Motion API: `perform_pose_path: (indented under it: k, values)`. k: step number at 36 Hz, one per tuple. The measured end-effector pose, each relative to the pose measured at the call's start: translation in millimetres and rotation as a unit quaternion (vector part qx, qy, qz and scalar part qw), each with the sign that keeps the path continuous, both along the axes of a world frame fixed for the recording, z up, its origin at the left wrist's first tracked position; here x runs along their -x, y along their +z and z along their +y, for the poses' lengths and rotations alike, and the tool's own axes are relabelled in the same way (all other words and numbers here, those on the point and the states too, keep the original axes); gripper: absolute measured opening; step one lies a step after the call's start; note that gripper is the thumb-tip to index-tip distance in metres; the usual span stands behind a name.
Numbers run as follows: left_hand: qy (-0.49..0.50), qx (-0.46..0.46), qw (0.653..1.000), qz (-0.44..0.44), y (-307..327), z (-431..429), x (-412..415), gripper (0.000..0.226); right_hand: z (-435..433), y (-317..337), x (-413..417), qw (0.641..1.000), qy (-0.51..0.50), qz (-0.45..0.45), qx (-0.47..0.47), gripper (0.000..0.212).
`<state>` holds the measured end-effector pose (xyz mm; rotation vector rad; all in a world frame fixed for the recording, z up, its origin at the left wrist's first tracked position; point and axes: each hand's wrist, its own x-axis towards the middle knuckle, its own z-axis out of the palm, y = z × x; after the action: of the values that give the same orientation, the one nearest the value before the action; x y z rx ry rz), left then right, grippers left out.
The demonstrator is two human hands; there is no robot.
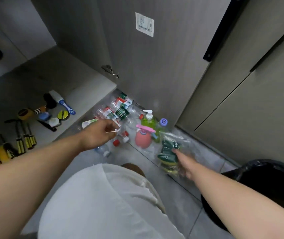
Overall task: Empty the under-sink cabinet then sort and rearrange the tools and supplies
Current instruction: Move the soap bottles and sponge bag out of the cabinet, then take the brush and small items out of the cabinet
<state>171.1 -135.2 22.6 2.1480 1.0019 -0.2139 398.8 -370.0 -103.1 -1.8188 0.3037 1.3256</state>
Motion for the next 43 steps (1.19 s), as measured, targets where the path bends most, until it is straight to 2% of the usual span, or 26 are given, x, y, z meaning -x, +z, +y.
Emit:
perform_pose_path:
  k: [3,7,13,15,18,20,22,25,26,29,34,39,43]
  values:
    - [0.002,0.014,1.000,0.009,-20.3,4.3,2.6,0.017,15.5,-23.0,1.2,0.998,-0.030,-0.042,0.019,0.056]
    - [0.014,0.048,0.998,0.024,-39.7,11.7,8.5,0.018,28.5,-44.1,-1.5,0.995,-0.016,-0.078,0.055,0.067]
    - [0.039,0.073,0.996,0.023,-51.8,12.3,14.5,0.021,34.3,-57.1,-4.9,0.986,0.070,-0.102,0.110,0.053]
    - [0.040,0.076,0.996,0.024,-49.8,12.6,12.9,0.021,34.8,-52.7,-6.6,0.971,0.119,-0.129,0.165,0.061]
    - [0.041,0.085,0.995,0.028,-47.1,13.7,11.5,0.022,32.6,-43.5,-5.4,0.924,0.171,-0.210,0.270,0.083]
    - [0.038,0.084,0.995,0.037,-45.3,13.4,12.1,0.023,30.0,-35.6,1.3,0.908,0.167,-0.268,0.277,0.085]
    - [0.034,0.076,0.996,0.042,-42.0,14.0,11.9,0.024,29.6,-27.9,7.5,0.890,0.189,-0.325,0.260,0.072]
    - [0.027,0.061,0.997,0.041,-30.6,14.0,13.9,0.022,34.5,-5.7,16.7,0.863,0.246,-0.403,0.180,0.030]
    - [0.024,0.058,0.997,0.040,-26.8,15.3,15.9,0.021,38.3,2.3,20.3,0.855,0.266,-0.421,0.146,0.025]
    - [0.006,0.031,0.998,0.047,-14.9,20.3,25.6,0.020,55.4,23.5,34.0,0.834,0.317,-0.450,0.035,0.028]
    - [-0.021,-0.063,0.993,0.093,7.2,36.0,55.7,0.024,101.2,57.0,62.3,0.757,0.389,-0.509,-0.127,0.032]
    - [-0.020,-0.125,0.983,0.131,23.7,57.6,106.2,0.030,157.5,85.5,92.2,0.689,0.506,-0.482,-0.191,0.027]
    - [0.001,-0.140,0.976,0.166,28.0,74.9,152.4,0.029,205.2,97.1,118.0,0.620,0.588,-0.482,-0.194,0.017]
